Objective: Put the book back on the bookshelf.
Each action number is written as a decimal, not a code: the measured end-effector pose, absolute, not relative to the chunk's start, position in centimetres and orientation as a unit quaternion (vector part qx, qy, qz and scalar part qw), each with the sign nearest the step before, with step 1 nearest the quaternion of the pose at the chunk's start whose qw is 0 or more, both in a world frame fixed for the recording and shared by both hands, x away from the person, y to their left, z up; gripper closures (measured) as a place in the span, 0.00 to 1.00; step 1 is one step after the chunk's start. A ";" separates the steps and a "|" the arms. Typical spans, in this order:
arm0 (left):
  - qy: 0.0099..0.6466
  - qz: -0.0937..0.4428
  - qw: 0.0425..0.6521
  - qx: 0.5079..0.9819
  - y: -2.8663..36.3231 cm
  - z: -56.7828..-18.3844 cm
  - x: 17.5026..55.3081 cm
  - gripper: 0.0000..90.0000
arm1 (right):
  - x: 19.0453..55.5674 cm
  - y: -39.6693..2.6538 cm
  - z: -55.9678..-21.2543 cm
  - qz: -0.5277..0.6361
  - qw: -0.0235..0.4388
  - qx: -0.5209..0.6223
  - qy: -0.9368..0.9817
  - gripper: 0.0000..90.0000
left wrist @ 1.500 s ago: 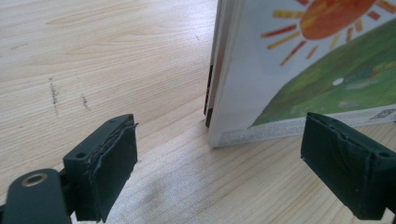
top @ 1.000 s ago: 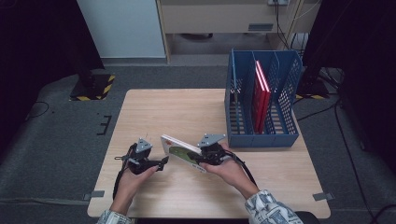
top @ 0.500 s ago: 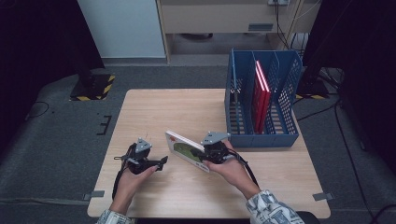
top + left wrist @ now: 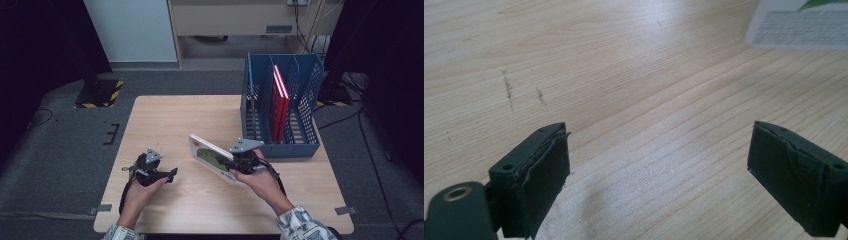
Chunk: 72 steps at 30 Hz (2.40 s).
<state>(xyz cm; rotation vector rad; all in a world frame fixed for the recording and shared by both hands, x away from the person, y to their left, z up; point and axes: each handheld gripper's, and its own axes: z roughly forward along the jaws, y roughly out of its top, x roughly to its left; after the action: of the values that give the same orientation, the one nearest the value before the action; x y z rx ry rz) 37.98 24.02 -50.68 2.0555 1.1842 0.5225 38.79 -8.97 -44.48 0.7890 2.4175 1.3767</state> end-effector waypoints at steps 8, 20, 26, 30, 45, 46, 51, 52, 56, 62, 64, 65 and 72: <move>0.461 0.202 0.338 0.795 24.2 -51.0 38.2 0.10 | 38.0 -11.4 -43.8 0.478 0.135 0.283 0.820 0.84; 0.463 0.202 0.333 0.796 24.4 -51.3 38.4 0.09 | 36.8 -14.4 -43.4 0.478 0.146 0.298 0.813 0.84; 0.463 0.203 0.332 0.797 24.5 -51.4 38.5 0.09 | 36.2 -15.7 -43.4 0.475 0.153 0.303 0.812 0.84; 0.463 0.204 0.329 0.797 24.5 -51.4 38.5 0.09 | 35.6 -16.6 -43.3 0.476 0.157 0.307 0.809 0.84; 0.464 0.205 0.321 0.800 24.4 -51.6 38.5 0.09 | 34.0 -20.3 -42.1 0.484 0.166 0.329 0.794 0.84; 0.464 0.205 0.321 0.800 24.4 -51.6 38.5 0.09 | 33.9 -20.5 -41.9 0.486 0.166 0.332 0.792 0.84; 0.464 0.205 0.315 0.802 24.4 -51.7 38.6 0.09 | 33.8 -21.3 -40.7 0.489 0.178 0.336 0.785 0.84; 0.465 0.205 0.314 0.802 24.4 -51.7 38.6 0.09 | 33.8 -21.4 -40.5 0.490 0.179 0.336 0.784 0.84; 0.467 0.205 0.314 0.800 24.5 -51.8 38.6 0.09 | 34.0 -21.9 -39.4 0.487 0.192 0.338 0.782 0.84; 0.467 0.204 0.314 0.801 24.3 -51.9 38.7 0.08 | 34.3 -23.1 -38.1 0.485 0.207 0.341 0.778 0.84; 0.466 0.204 0.312 0.802 24.3 -51.9 38.7 0.08 | 34.2 -23.5 -37.9 0.485 0.210 0.347 0.775 0.84; 0.466 0.205 0.312 0.802 24.3 -51.9 38.7 0.08 | 34.2 -23.8 -37.8 0.484 0.213 0.349 0.774 0.84; 0.470 0.205 0.312 0.800 24.4 -52.0 38.8 0.07 | 34.2 -25.1 -37.5 0.483 0.223 0.362 0.766 0.84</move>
<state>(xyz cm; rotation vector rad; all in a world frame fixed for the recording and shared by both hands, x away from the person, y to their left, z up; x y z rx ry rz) 38.80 24.43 -51.99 2.1104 1.2399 0.5401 34.23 -25.08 -37.54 0.9995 2.1142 1.3334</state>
